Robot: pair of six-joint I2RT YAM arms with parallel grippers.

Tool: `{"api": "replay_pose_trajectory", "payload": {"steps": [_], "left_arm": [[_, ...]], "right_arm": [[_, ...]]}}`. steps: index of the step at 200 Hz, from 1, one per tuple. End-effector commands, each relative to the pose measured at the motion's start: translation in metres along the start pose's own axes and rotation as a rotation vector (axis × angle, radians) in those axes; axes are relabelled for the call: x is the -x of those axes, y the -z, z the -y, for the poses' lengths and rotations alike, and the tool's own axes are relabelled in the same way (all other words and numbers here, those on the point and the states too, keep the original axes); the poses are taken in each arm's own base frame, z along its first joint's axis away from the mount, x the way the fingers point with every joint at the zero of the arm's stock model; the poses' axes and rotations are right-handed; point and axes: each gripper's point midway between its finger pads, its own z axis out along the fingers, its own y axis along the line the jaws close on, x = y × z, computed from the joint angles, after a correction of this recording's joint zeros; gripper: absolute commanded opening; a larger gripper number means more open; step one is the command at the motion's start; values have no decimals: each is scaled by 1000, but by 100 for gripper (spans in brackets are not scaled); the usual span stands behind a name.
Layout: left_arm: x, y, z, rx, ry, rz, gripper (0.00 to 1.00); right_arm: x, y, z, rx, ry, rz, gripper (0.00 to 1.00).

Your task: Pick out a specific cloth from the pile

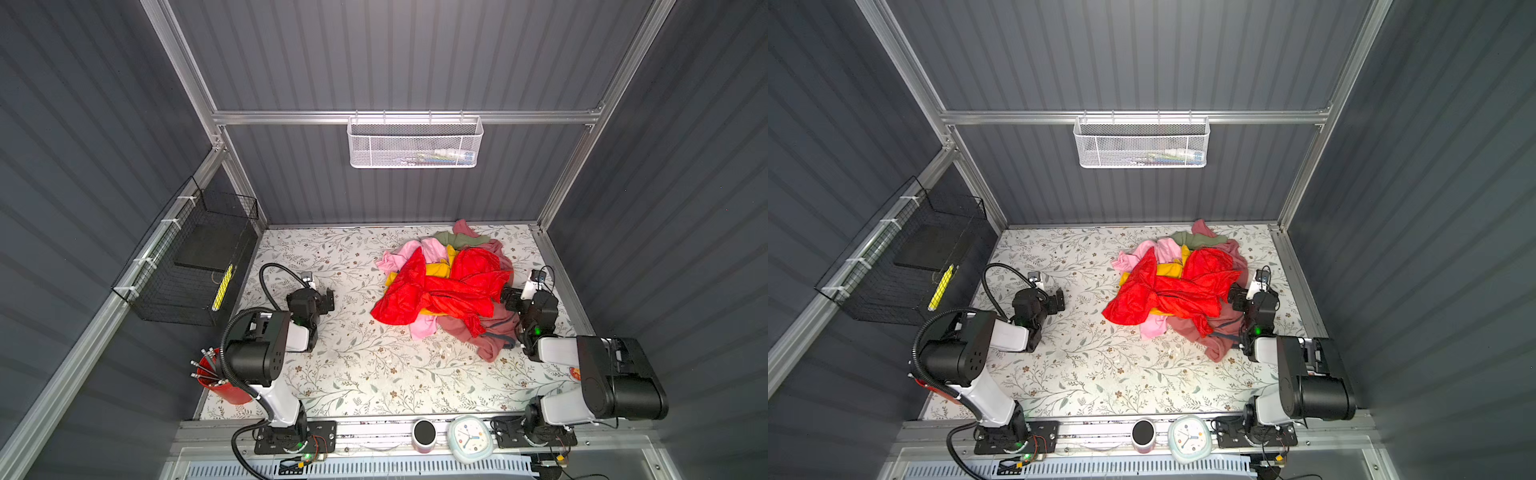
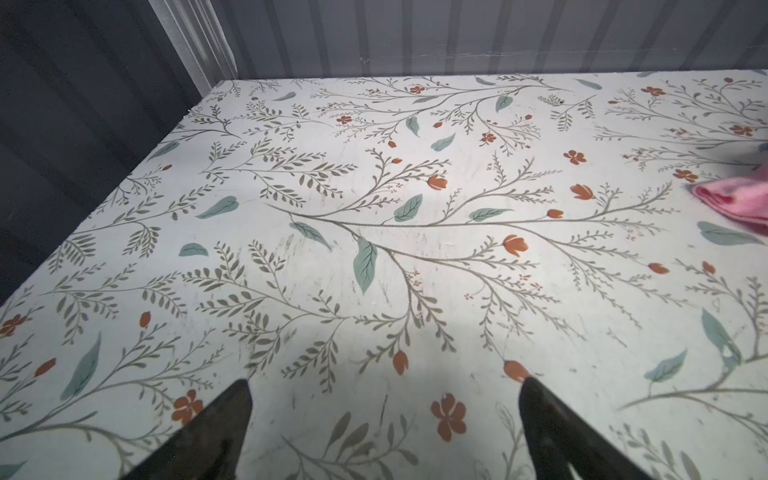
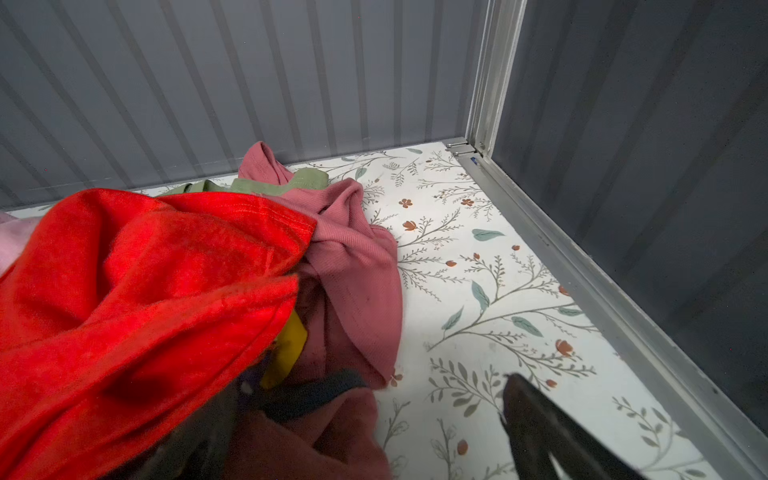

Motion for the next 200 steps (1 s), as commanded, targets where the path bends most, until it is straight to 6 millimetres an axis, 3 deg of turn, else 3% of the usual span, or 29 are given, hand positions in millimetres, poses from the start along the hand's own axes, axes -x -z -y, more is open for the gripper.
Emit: {"api": "replay_pose_trajectory", "payload": {"steps": [1, 151, 171, 176, 200], "left_arm": [[5, 0, -5, 20, -4, 12, 100], [4, 1, -6, 21, -3, 11, 100], [20, 0, -11, 55, -3, -39, 100], [31, -2, -11, 59, 2, -66, 100], [58, 0, -19, 120, 74, -251, 100]], "right_arm": [[4, 1, -1, 9, -8, 17, 99], [5, 1, 2, -6, -15, 19, 99], [21, 2, 7, -39, -33, 4, 99], [23, 2, 10, -57, -46, -30, 99], [27, 9, 28, -99, -266, -217, 99]]}}
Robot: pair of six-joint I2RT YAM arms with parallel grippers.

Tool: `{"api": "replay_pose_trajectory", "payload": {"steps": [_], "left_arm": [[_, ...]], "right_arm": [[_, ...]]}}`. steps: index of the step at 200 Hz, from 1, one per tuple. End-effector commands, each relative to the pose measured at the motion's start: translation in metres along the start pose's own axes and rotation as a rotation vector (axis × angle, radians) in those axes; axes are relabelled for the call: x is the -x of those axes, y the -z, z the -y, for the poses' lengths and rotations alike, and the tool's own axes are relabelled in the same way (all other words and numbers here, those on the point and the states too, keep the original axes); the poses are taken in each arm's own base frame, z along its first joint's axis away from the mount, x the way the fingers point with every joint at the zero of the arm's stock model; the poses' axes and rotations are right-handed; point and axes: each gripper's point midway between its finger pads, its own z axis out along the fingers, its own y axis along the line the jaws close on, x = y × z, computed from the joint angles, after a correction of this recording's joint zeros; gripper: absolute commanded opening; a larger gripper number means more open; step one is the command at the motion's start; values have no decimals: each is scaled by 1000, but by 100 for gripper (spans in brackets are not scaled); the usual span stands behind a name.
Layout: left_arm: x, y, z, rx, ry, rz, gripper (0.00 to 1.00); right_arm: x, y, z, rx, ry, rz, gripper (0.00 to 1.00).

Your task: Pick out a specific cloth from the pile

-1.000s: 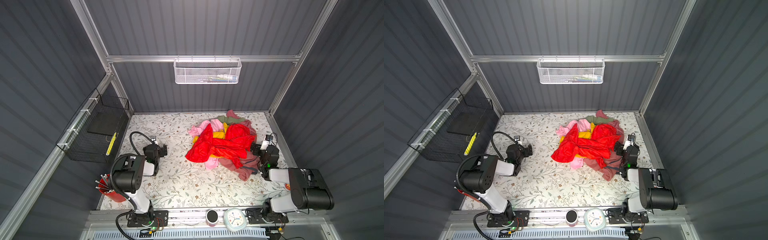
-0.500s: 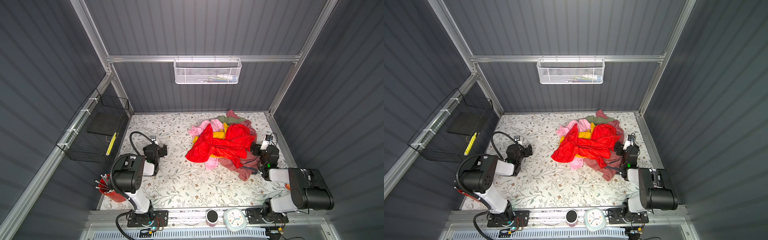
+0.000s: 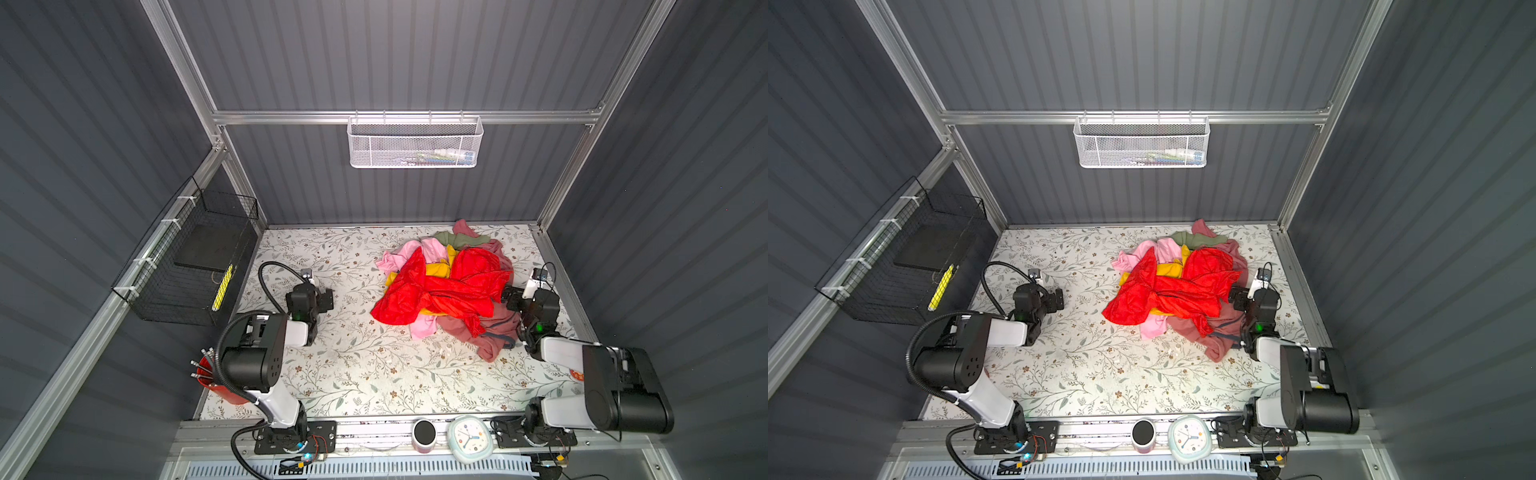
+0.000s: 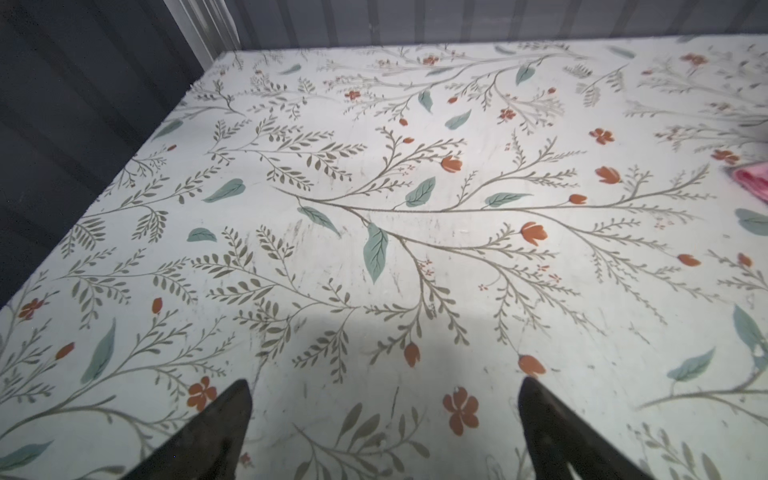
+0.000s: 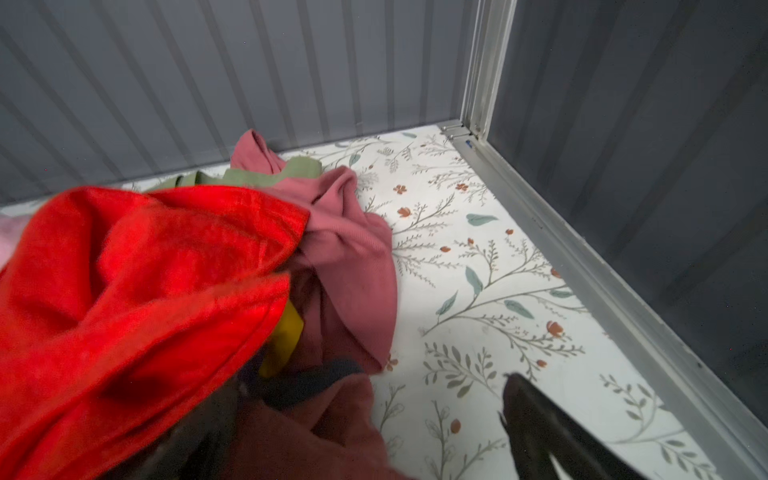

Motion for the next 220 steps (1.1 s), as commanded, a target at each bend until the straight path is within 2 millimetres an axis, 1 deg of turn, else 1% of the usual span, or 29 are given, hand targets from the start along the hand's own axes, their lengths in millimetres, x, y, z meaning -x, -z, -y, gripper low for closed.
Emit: {"api": "replay_pose_trajectory", "payload": {"steps": [1, 13, 26, 54, 68, 72, 76, 100, 129, 145, 151, 155, 158, 167, 185, 220], "left_arm": [[36, 13, -12, 62, 67, -140, 100], [44, 14, -4, 18, 111, -157, 100], [47, 17, 4, -26, 178, -148, 100], [45, 20, 11, -60, 280, -151, 100], [41, 20, 12, -57, 312, -163, 100], [41, 20, 12, -57, 320, -163, 100], [41, 20, 12, -55, 333, -164, 100], [44, 22, 10, -44, 425, -138, 100], [50, 24, 10, -51, 496, -103, 100], [47, 24, 11, -54, 489, -115, 100], [47, 25, 13, -57, 480, -118, 100], [47, 26, 13, -57, 473, -121, 100], [46, 26, 14, -57, 466, -124, 100], [44, 27, 16, -54, 450, -131, 100], [40, 31, 20, -50, 423, -138, 100], [35, 32, 32, -58, 388, -149, 100]], "right_arm": [[9, 8, 18, -56, -201, -149, 99], [8, 13, 23, -63, -298, -196, 99], [5, 19, 26, -56, -395, -241, 99], [-9, 31, 25, 3, -604, -348, 99], [-17, 37, 25, 31, -686, -378, 99], [-19, 37, 27, 25, -705, -381, 99], [-21, 39, 22, 58, -727, -401, 98], [-33, 45, 25, 63, -813, -464, 94], [-52, 52, 19, 62, -847, -604, 83], [-64, 59, 18, 47, -823, -685, 75], [-71, 63, 19, 30, -811, -723, 73], [-72, 64, 20, 24, -797, -732, 72], [-78, 68, 20, 10, -795, -765, 71], [-85, 74, 21, -8, -779, -806, 69], [-92, 77, 20, -10, -767, -843, 64], [-97, 73, 13, 11, -771, -881, 55]]}}
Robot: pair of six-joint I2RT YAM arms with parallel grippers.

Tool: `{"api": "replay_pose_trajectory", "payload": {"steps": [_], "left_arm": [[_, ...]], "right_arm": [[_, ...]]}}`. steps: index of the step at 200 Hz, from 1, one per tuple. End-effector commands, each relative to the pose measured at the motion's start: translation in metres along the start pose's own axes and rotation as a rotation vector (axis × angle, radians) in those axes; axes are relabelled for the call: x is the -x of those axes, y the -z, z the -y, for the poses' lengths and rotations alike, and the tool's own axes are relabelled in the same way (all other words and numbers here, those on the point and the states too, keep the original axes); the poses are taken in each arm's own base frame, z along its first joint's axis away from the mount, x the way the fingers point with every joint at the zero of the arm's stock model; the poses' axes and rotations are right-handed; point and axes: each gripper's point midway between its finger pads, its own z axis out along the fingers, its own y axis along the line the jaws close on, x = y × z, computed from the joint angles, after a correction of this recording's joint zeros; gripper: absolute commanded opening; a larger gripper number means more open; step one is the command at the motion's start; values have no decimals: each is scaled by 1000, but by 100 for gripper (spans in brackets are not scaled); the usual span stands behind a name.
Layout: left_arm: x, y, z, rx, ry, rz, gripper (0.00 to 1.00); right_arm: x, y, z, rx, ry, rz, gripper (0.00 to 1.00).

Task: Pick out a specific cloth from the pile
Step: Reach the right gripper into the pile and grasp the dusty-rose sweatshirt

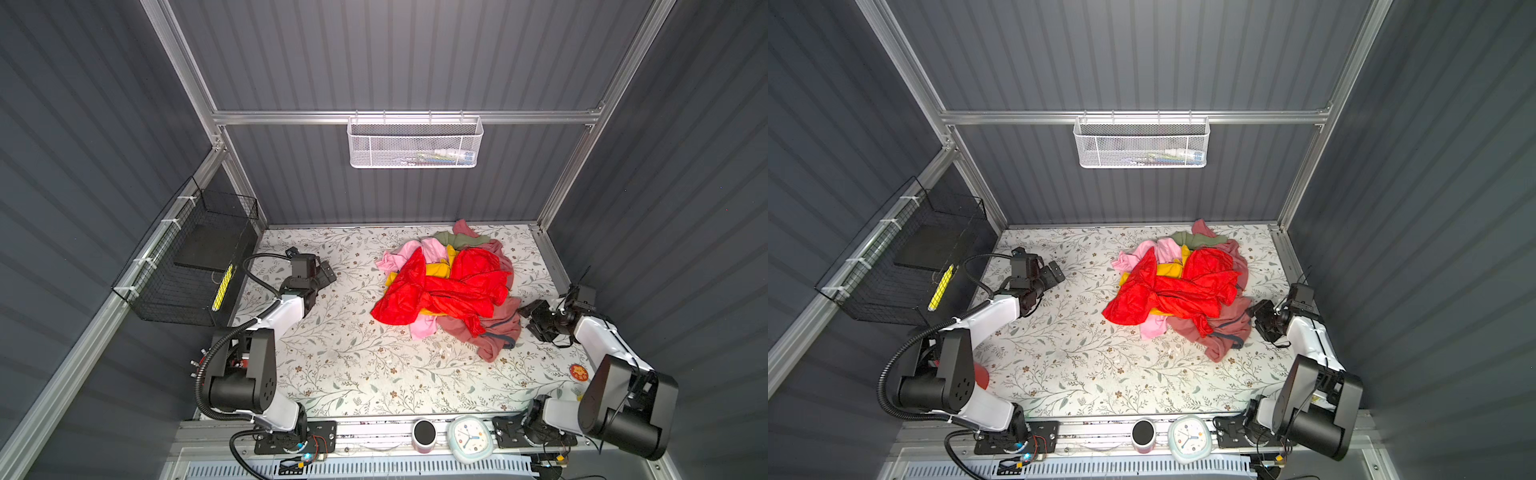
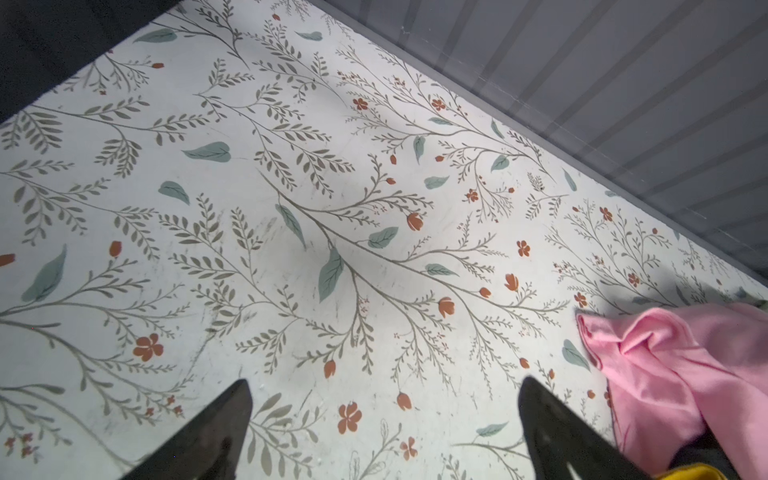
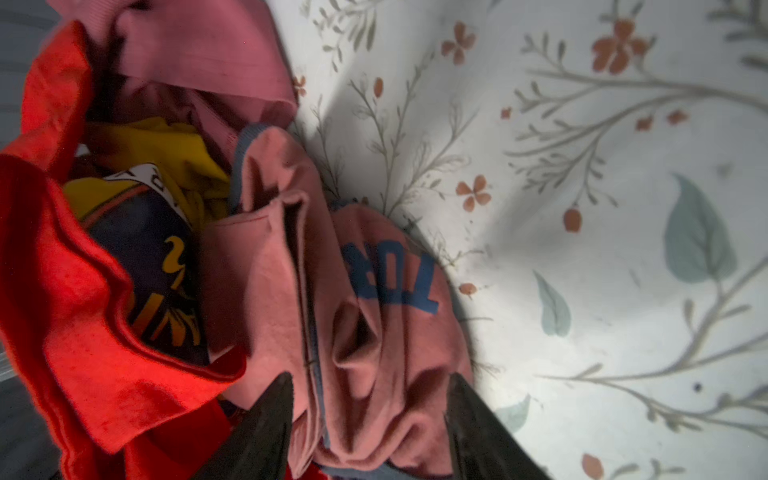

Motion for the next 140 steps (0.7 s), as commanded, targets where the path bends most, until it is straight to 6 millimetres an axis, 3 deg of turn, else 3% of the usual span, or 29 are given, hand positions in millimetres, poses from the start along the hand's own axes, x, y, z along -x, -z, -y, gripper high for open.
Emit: {"api": "replay_pose_trajectory", "payload": {"steps": [1, 44, 84, 111, 140], "left_arm": [[-7, 5, 2, 10, -29, -11, 100], [-13, 4, 13, 3, -53, -21, 100], [-14, 3, 17, 1, -62, -26, 100], [-14, 3, 21, -1, -62, -24, 100], [-15, 4, 25, -4, -70, -30, 100]], "right_arm": [[-7, -2, -2, -10, 13, -59, 55], [-7, -10, -22, 68, 32, -80, 48], [-9, -18, -26, 80, 32, -106, 43], [-5, -26, -29, 95, 25, -109, 29], [3, -21, -46, 159, 52, -79, 2]]}}
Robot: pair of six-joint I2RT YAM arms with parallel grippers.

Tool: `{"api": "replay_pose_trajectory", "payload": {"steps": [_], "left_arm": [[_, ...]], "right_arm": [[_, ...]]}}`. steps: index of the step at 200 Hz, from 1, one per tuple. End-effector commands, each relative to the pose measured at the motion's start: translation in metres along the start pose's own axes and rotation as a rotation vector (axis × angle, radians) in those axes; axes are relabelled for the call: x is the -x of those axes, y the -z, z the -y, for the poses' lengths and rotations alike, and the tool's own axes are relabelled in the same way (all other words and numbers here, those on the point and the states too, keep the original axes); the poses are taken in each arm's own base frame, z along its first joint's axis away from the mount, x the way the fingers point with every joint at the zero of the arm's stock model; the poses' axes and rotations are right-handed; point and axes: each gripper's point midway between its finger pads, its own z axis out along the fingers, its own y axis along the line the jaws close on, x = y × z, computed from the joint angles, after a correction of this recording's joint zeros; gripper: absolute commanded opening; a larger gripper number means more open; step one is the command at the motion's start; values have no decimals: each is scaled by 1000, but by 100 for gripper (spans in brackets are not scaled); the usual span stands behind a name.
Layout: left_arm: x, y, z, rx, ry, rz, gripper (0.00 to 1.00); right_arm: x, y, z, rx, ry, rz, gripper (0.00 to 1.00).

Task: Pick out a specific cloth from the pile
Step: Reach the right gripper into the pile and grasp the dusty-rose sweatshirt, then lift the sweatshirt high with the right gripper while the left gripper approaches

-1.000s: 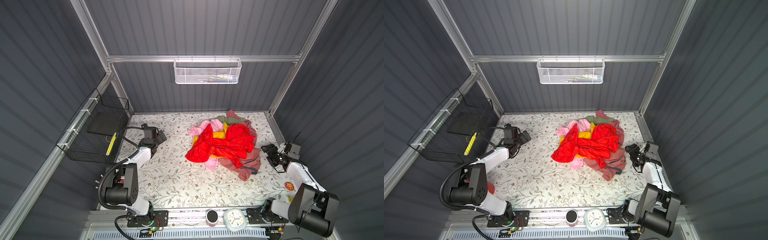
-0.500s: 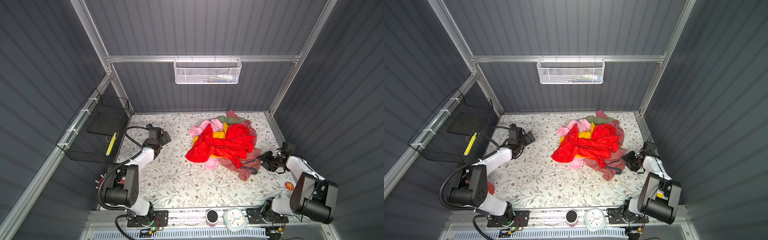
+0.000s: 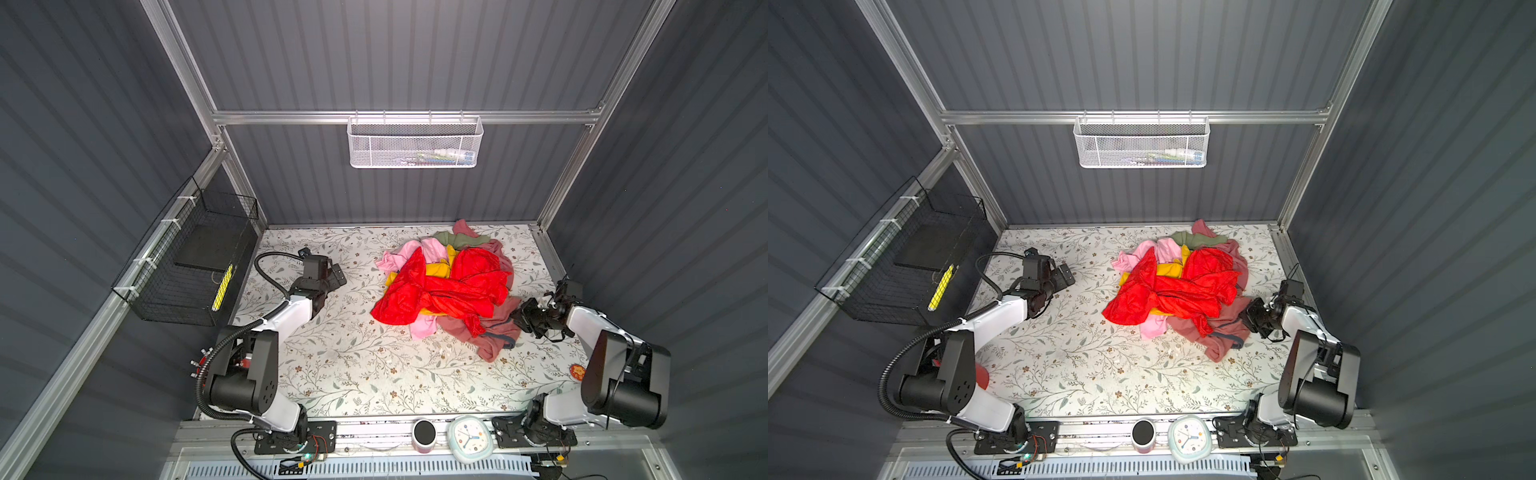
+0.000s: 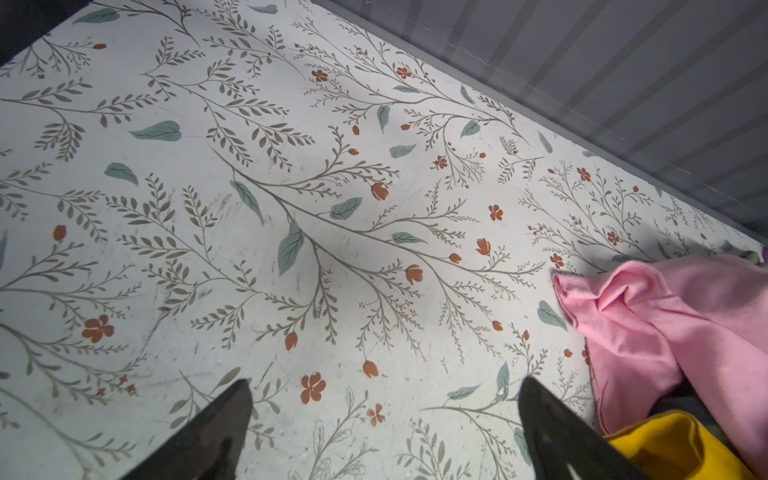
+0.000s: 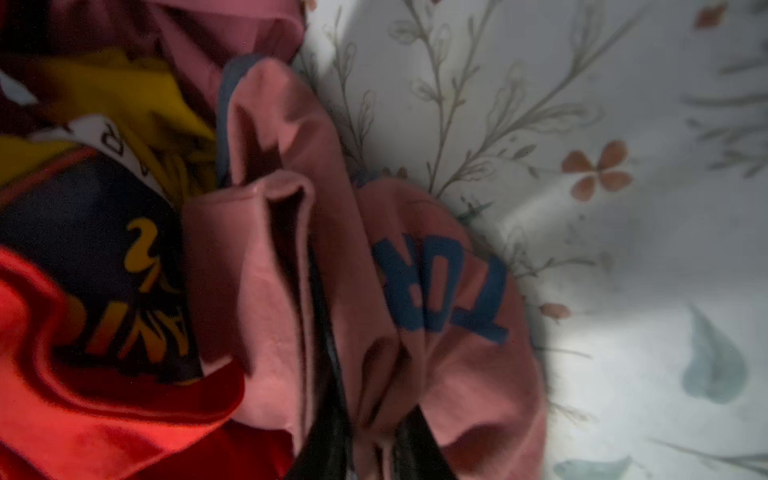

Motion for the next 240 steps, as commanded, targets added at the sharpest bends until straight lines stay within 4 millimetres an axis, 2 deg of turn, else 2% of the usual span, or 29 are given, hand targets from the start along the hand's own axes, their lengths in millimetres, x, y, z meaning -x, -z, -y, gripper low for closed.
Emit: {"api": "replay_pose_trajectory", "payload": {"steps": [1, 33, 97, 140, 190, 240], "left_arm": [[1, 0, 3, 15, -20, -10, 100], [-5, -1, 7, 14, -35, -24, 100], [-10, -6, 31, -30, -76, -53, 98], [-12, -5, 46, -58, -117, -59, 98], [-17, -6, 63, -81, -170, -69, 98], [-26, -8, 88, -118, -235, -86, 98]], "right_arm": [[13, 7, -26, 81, 47, 44, 1], [21, 28, -52, 176, 112, 139, 0], [15, 65, -123, 420, 242, 189, 0], [16, 98, -167, 509, 318, 244, 0], [18, 120, -212, 607, 377, 252, 0], [22, 154, -261, 682, 469, 296, 0]]}}
